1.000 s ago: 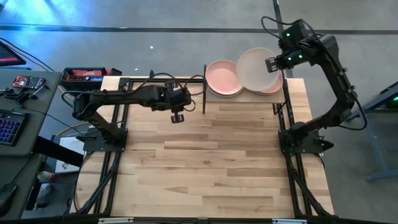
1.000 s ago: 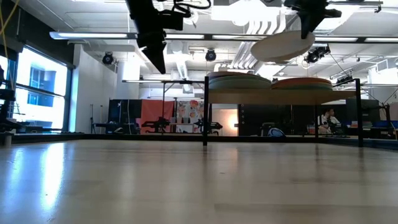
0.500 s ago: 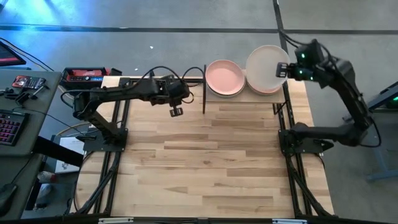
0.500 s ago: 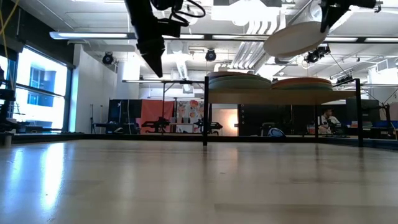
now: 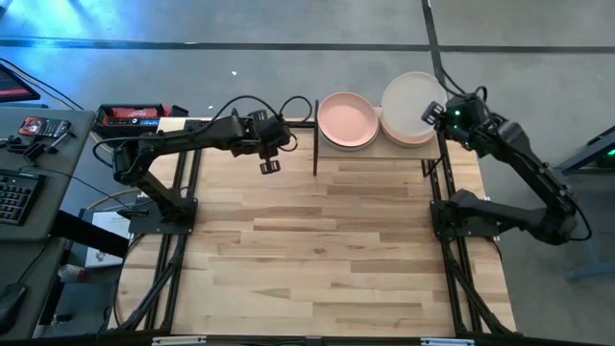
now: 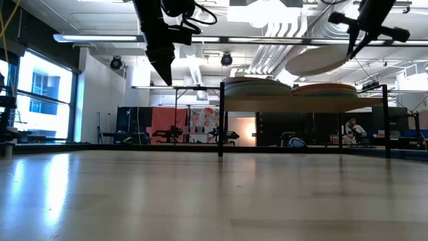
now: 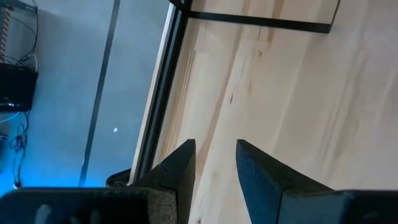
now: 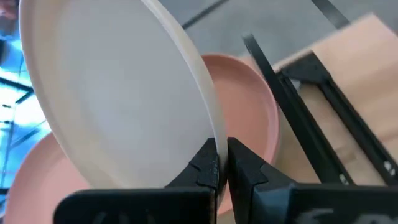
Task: Place and stack plates onto a shelf
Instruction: Stack the white plate on top of the brown plate on the shelf
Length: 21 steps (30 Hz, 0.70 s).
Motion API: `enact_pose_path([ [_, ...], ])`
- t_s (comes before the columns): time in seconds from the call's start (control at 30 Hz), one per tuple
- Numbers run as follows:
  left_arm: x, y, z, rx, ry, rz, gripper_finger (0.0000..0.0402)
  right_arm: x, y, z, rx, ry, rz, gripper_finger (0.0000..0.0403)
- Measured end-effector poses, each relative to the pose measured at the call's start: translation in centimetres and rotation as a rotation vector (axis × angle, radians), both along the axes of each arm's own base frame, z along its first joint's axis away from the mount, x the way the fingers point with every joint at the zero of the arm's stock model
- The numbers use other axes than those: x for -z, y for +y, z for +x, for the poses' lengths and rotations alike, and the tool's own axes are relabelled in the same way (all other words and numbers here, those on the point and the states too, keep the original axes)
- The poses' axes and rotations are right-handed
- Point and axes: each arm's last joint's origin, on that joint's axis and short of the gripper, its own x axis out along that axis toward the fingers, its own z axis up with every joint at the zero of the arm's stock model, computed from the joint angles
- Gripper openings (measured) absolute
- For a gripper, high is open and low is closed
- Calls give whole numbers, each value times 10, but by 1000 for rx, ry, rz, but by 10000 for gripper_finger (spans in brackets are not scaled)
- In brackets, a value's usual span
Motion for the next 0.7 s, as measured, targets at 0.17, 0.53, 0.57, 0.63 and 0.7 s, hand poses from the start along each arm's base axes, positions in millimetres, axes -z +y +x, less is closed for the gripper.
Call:
enact_pose_path([
  [0.17, 0, 3, -1, -11, 0, -2, 106, 13, -2, 1, 89, -33, 34, 0],
  [0.53, 0, 3, -1, -10, 0, -2, 106, 36, -9, 7, 179, -41, 110, 0],
  [0.57, 0, 3, -1, -10, 0, -2, 106, 37, -10, 8, 187, -45, 116, 0],
  [0.63, 0, 3, -1, -10, 0, -2, 106, 38, -12, 9, 189, -39, 122, 0],
  [0.7, 0, 3, -1, -10, 0, -2, 106, 40, -14, 11, 190, -30, 130, 0],
])
